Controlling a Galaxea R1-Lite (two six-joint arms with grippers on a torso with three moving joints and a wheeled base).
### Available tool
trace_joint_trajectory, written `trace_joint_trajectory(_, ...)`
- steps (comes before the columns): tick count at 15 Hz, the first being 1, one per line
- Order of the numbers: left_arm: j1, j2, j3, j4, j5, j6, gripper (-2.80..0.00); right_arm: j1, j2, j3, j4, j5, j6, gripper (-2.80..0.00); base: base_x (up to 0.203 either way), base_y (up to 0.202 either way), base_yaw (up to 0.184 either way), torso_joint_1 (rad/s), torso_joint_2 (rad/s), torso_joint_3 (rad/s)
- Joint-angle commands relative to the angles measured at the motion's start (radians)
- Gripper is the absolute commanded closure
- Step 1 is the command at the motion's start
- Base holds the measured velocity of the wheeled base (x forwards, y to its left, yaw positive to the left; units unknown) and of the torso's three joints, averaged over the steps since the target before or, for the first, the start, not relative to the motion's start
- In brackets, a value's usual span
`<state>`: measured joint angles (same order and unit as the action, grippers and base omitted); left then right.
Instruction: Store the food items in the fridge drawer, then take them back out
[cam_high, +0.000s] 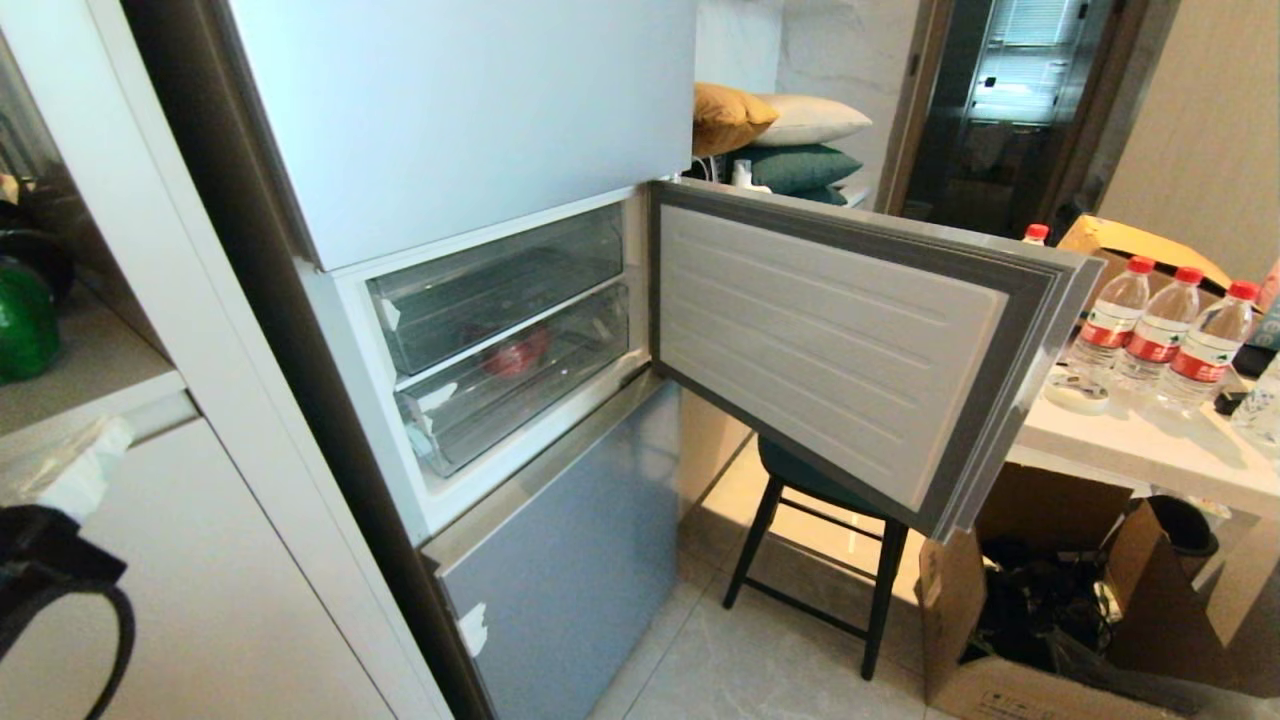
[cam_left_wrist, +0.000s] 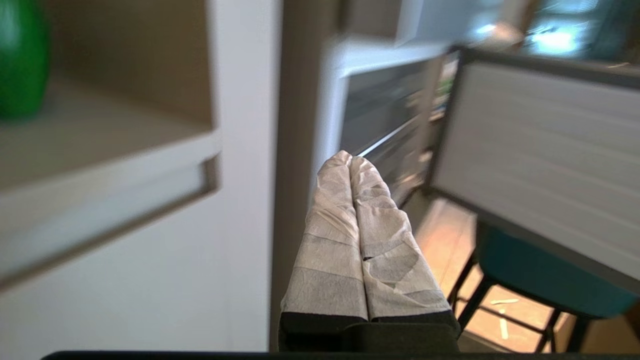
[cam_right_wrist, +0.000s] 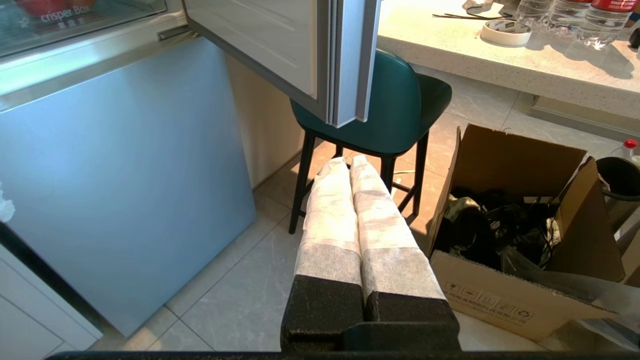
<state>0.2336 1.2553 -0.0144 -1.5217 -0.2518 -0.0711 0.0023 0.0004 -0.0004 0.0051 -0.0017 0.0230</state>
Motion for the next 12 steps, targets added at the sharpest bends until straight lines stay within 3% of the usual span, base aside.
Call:
trace_joint_trajectory(1, 0.0, -0.124, 0.024, 0.001, -0.051, 0.001, 0.0, 0.001, 0.001, 0.0, -0.001, 0.0, 0.0, 0.0, 0.0, 0.0, 0.0, 0.0, 0.0, 0.0)
trace_joint_trajectory(4, 0.001, -0.236, 0.008, 0.121, -0.098, 0.004, 0.0, 0.001, 0.0, -0.001, -0.001, 0.0, 0.001, 0.0, 0.0, 0.0, 0.0, 0.0, 0.0, 0.0)
trace_joint_trajectory(6, 0.001, -0.342, -0.034, 0.278, -0.101, 0.014, 0.0, 0.001, 0.0, -0.001, -0.001, 0.0, 0.002, 0.0, 0.0, 0.0, 0.0, 0.0, 0.0, 0.0)
trace_joint_trajectory(8, -0.003, -0.473, -0.101, 0.561, -0.107, 0.025, 0.0, 0.001, 0.001, -0.001, -0.001, 0.0, 0.002, 0.0, 0.0, 0.0, 0.0, 0.0, 0.0, 0.0)
trace_joint_trajectory(10, -0.005, -0.624, -0.157, 0.921, -0.121, 0.043, 0.0, 0.001, 0.001, -0.001, -0.001, 0.0, 0.002, 0.0, 0.0, 0.0, 0.0, 0.0, 0.0, 0.0)
trace_joint_trajectory(12, -0.005, -0.771, -0.181, 1.259, -0.117, 0.096, 0.0, 0.001, 0.001, 0.0, -0.001, 0.0, 0.002, 0.0, 0.0, 0.0, 0.0, 0.0, 0.0, 0.0)
